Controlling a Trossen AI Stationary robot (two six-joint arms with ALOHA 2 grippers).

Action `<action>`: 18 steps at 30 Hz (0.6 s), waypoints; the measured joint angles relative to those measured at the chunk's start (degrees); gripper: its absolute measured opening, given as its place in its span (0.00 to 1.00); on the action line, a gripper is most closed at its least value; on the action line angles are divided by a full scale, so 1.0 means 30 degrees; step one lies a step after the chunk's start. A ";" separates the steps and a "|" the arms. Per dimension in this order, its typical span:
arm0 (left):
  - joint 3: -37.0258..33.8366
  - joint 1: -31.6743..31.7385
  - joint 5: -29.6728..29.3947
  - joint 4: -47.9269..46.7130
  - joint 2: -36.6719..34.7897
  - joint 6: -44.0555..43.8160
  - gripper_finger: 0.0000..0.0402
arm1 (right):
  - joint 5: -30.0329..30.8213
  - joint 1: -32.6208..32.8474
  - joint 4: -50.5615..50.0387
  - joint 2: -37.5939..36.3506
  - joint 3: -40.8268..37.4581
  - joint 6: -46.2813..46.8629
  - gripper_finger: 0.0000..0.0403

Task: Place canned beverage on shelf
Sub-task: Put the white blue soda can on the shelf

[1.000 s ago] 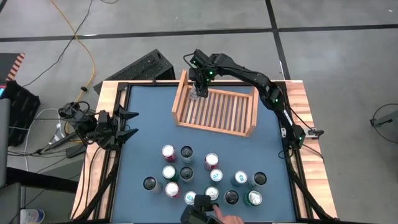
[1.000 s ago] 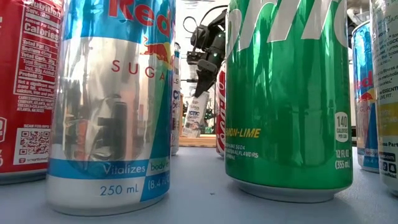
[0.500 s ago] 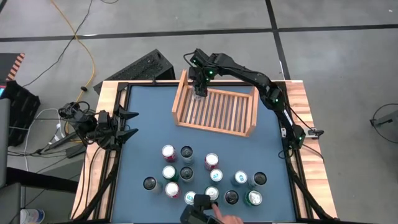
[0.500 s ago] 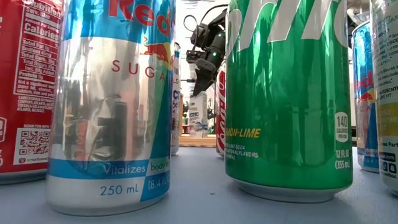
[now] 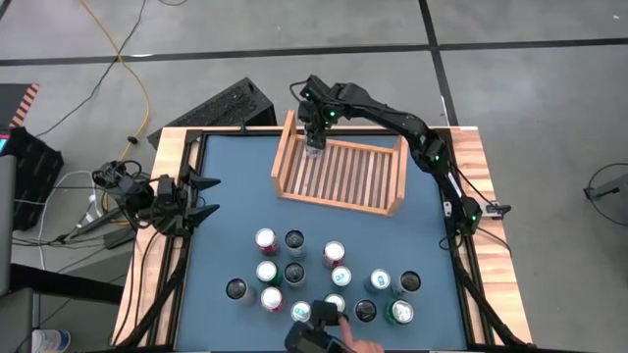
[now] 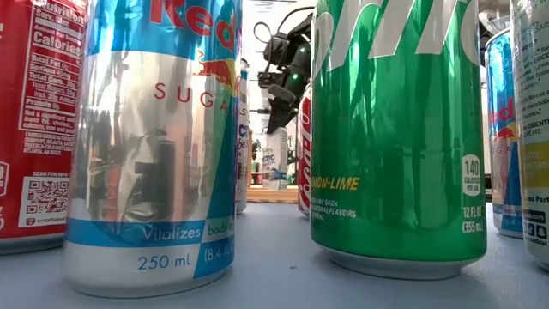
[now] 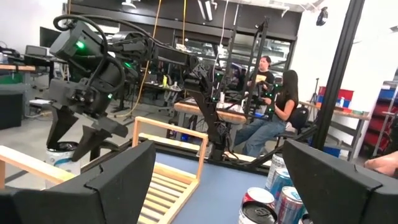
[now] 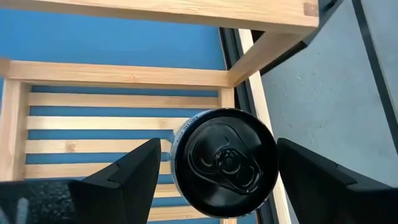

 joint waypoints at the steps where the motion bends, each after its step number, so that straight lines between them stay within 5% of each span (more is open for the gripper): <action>1: 0.0000 0.0006 -0.0014 0.0001 0.0000 -0.0010 0.85 | 0.0415 0.0000 -0.0005 0.0000 -0.0001 0.0209 0.76; 18: 0.0000 -0.0001 -0.0014 -0.0036 0.0000 -0.0087 0.85 | 0.1002 -0.0058 -0.0729 -0.0561 -0.0009 0.1447 0.76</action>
